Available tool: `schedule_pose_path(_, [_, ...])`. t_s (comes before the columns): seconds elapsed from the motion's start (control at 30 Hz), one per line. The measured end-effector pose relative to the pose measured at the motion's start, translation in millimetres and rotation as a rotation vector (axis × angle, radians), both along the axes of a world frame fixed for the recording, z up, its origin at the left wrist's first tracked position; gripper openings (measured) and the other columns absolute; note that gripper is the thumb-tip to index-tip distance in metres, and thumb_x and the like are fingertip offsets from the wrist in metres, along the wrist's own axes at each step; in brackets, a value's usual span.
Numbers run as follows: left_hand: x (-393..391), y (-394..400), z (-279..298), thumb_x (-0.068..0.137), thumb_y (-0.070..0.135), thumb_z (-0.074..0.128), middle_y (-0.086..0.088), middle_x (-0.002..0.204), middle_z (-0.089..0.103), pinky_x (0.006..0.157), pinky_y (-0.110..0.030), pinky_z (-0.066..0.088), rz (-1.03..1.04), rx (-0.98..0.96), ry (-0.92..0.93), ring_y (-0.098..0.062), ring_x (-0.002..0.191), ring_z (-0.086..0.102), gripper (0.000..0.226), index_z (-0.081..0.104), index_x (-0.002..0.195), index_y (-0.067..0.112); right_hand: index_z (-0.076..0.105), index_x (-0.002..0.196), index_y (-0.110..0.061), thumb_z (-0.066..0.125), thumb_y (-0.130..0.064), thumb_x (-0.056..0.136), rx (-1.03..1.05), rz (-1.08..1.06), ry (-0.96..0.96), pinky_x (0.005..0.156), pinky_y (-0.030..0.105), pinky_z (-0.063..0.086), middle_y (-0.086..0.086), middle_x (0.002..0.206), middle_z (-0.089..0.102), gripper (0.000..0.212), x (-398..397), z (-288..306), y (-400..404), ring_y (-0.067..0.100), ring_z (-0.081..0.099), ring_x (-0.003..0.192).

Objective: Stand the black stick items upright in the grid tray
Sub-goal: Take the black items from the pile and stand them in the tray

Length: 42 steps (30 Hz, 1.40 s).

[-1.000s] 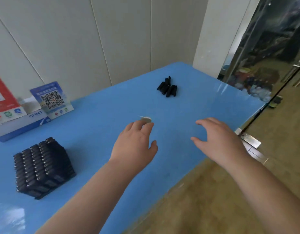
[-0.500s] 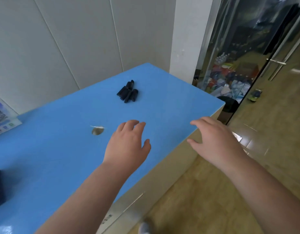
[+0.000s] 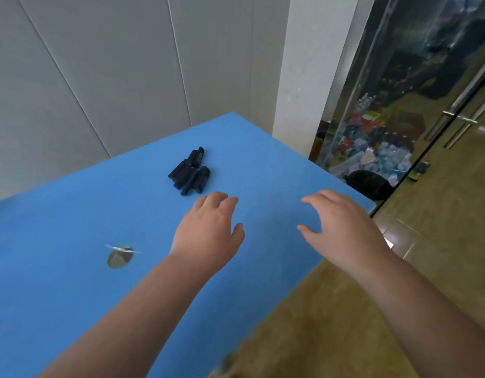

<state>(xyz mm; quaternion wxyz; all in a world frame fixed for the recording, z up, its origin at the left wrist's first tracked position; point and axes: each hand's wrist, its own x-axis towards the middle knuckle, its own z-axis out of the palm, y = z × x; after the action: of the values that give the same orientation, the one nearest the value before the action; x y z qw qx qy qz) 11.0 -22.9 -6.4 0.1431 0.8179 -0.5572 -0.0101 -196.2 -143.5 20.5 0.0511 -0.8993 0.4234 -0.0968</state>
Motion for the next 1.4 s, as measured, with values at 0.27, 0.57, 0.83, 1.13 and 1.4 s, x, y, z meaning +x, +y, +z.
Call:
schedule_pose_path(0.27, [41.7, -25.3, -14.9, 0.097, 0.040, 0.050, 0.008, 0.147, 0.042, 0.104, -0.030, 0.039, 0.133, 0.054, 0.054, -0.017, 0.135, 0.038, 0.052, 0.042, 0.146, 0.025, 0.059, 0.130, -0.025, 0.070, -0.043, 0.086, 0.047, 0.124, 0.040, 0.098, 0.039, 0.046, -0.005, 0.126, 0.060, 0.049, 61.4, -16.2, -54.3, 0.022, 0.057, 0.117])
schedule_pose_path(0.57, [98.9, -58.0, -34.5, 0.096, 0.018, 0.049, 0.004, 0.137, 0.050, 0.097, -0.035, 0.043, 0.411, 0.119, 0.087, -0.023, 0.125, 0.046, 0.044, 0.048, 0.141, 0.021, 0.059, 0.131, -0.025, 0.069, -0.040, 0.087, 0.150, 0.357, 0.000, 0.099, 0.037, 0.046, -0.006, 0.125, 0.059, 0.047, 134.1, -43.2, -104.8, 0.020, 0.057, 0.116])
schedule_pose_path(0.83, [121.4, -96.2, -55.7, 0.095, 0.018, 0.048, -0.002, 0.123, 0.054, 0.093, -0.039, 0.046, 0.590, 0.154, 0.066, -0.027, 0.114, 0.046, 0.029, 0.060, 0.121, 0.014, 0.059, 0.129, -0.026, 0.067, -0.040, 0.089, 0.194, 0.563, 0.006, 0.097, 0.036, 0.045, -0.007, 0.124, 0.060, 0.044, 172.6, -56.3, -145.6, 0.021, 0.057, 0.114])
schedule_pose_path(1.13, [115.8, -98.1, -56.3, 0.097, 0.022, 0.044, -0.002, 0.097, 0.055, 0.072, -0.038, 0.047, 0.736, 0.127, 0.092, -0.025, 0.090, 0.052, 0.021, 0.063, 0.102, 0.014, 0.058, 0.130, -0.028, 0.063, -0.042, 0.092, 0.237, 0.666, 0.017, 0.094, 0.032, 0.046, -0.011, 0.125, 0.056, 0.040, 185.6, -63.8, -164.1, 0.017, 0.052, 0.120])
schedule_pose_path(1.4, [85.7, -88.2, -34.0, 0.090, 0.029, 0.055, 0.015, 0.065, 0.063, 0.034, -0.017, 0.033, 0.933, -0.277, 0.742, -0.006, 0.037, 0.040, 0.017, 0.064, 0.080, 0.040, 0.057, 0.134, -0.025, 0.060, -0.028, 0.096, 0.255, 0.808, -0.036, 0.089, 0.035, 0.048, -0.008, 0.125, 0.054, 0.038, 235.3, -74.6, -155.1, 0.020, 0.048, 0.120])
